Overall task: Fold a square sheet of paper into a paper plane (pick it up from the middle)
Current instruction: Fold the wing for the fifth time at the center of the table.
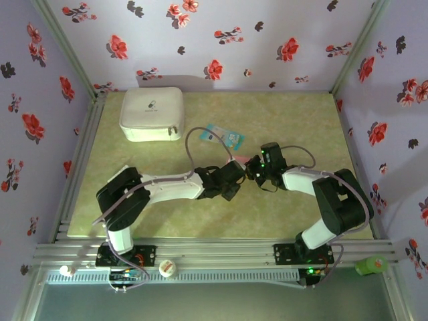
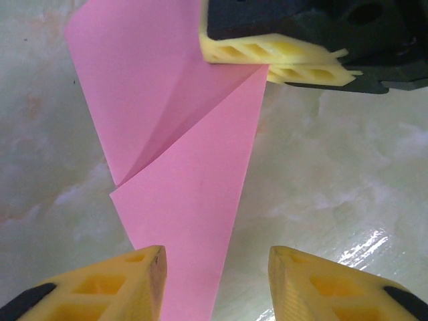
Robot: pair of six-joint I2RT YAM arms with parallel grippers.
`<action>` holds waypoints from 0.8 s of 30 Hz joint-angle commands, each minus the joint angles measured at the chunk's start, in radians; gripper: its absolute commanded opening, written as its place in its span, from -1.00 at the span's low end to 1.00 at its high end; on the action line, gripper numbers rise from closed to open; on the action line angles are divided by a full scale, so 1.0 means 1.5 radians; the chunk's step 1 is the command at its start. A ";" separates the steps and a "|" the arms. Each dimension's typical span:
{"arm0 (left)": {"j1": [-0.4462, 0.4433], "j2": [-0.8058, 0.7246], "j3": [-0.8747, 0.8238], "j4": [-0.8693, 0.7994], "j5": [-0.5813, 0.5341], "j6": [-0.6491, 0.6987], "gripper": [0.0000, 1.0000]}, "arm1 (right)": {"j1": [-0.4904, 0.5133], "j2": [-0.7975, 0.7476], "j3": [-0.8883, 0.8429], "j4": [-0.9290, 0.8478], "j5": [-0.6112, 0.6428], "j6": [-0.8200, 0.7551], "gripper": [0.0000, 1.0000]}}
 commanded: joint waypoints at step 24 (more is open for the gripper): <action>-0.014 0.060 0.050 -0.063 -0.070 0.034 -0.39 | 0.006 -0.012 -0.003 0.020 -0.010 0.016 -1.00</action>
